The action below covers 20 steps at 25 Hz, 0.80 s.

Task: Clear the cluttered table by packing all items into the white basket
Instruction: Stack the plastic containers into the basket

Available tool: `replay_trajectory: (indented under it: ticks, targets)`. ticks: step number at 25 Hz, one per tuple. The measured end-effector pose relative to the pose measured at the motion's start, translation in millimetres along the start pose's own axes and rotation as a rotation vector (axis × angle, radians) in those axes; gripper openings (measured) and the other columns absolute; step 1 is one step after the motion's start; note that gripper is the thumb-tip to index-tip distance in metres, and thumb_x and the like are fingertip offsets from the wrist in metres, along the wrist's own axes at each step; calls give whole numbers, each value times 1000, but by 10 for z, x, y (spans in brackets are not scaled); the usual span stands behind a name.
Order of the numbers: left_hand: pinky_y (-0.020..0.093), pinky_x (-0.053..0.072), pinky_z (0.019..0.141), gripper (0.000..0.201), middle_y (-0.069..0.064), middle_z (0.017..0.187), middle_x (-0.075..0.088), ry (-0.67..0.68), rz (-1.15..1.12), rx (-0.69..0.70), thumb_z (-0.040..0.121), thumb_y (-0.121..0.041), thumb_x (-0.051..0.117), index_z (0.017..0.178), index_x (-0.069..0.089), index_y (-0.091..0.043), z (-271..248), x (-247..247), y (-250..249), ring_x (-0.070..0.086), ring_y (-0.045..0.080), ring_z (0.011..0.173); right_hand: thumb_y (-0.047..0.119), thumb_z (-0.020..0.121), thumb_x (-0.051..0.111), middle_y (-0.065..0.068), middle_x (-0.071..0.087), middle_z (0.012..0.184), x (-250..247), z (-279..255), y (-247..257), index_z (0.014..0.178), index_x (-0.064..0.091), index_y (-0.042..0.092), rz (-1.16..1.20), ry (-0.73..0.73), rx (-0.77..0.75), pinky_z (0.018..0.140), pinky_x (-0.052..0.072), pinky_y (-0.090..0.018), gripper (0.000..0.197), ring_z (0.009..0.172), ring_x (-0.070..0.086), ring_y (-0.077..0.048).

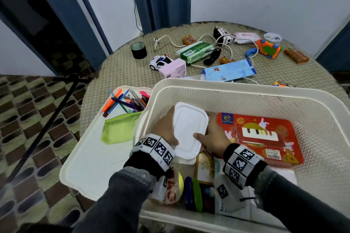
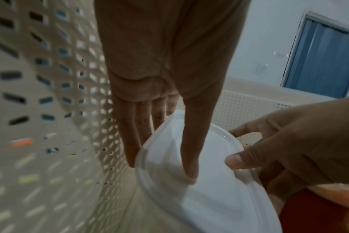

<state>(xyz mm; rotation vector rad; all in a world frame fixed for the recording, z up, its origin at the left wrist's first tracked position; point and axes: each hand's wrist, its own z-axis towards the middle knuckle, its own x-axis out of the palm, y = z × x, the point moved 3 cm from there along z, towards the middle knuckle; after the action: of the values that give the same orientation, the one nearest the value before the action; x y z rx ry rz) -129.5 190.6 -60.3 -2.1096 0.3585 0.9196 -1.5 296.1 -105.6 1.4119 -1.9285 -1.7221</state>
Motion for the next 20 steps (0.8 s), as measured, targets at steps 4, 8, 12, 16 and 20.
replay_trajectory:
  ticks: [4,8,12,16,20]
  targets:
    - [37,35,104,122,11,149,36,40,86,-39,70,-1,78,151,-11,-24,25,84,28,40,27,132,3,75,75,-2,40,135,47,73,-41,148,6,15,-30,62,1,94,39,-26,101,126,42,-24]
    - [34,36,100,102,15,145,38,12,137,-93,87,-5,64,150,-15,-18,59,118,35,46,25,127,1,69,79,-11,42,139,125,143,-88,146,2,14,-66,80,-16,92,38,-25,109,127,43,-29]
    - [38,27,111,93,18,153,22,15,183,-98,93,-9,56,148,-18,-13,44,154,13,32,28,138,6,68,81,-14,45,139,170,187,-134,149,4,13,-113,76,-31,99,41,-35,112,127,44,-31]
    - [40,27,113,82,17,155,1,20,385,-68,91,-1,55,149,-2,-6,58,194,15,28,33,137,24,62,82,-14,56,128,221,214,-156,151,4,14,-196,94,-40,95,45,-37,119,118,52,-30]
    - [40,31,110,77,17,153,7,111,543,-52,85,-7,66,145,18,-1,79,222,50,30,34,135,32,57,80,-14,56,125,253,257,-197,150,13,14,-273,106,-19,96,45,-41,116,118,51,-31]
